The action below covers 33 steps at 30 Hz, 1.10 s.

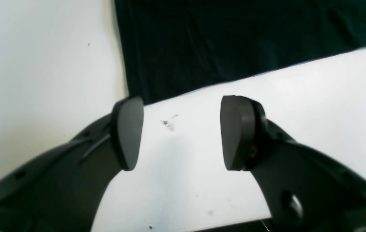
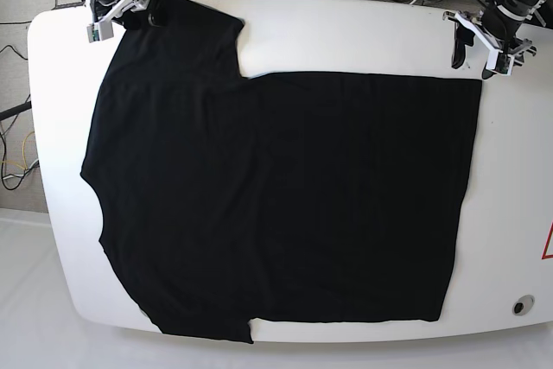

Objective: Fold the T-shirt properly
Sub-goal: 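Hold the shirt edges raised in both grippers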

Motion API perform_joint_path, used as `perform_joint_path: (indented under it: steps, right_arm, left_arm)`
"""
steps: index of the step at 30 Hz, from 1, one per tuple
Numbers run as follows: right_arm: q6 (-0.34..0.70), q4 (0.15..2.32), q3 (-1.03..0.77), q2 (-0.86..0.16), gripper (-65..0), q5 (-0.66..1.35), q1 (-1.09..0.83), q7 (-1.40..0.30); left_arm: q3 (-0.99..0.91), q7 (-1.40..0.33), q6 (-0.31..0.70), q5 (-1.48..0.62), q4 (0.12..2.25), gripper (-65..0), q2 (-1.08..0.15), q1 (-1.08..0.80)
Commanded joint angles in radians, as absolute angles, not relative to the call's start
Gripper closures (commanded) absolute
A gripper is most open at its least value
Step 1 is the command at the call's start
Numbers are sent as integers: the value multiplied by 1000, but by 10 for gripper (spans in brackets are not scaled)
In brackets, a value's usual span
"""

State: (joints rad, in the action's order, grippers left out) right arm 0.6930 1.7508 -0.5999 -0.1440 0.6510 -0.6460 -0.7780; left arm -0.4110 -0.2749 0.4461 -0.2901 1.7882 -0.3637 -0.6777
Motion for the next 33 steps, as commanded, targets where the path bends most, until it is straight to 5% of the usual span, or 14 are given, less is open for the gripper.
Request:
perform_joint_path:
  steps: [1,33]
  right_arm:
    - [698,1739,-599,-149,-380,640,-654,-795]
    - [698,1707,-580,-153,-381,701,-632,-812]
  left_arm:
    - [-418,-250,442,-304,1804,-353,-374,-685]
    - [-419,-247,456,-315,1797,-353,-364,-684]
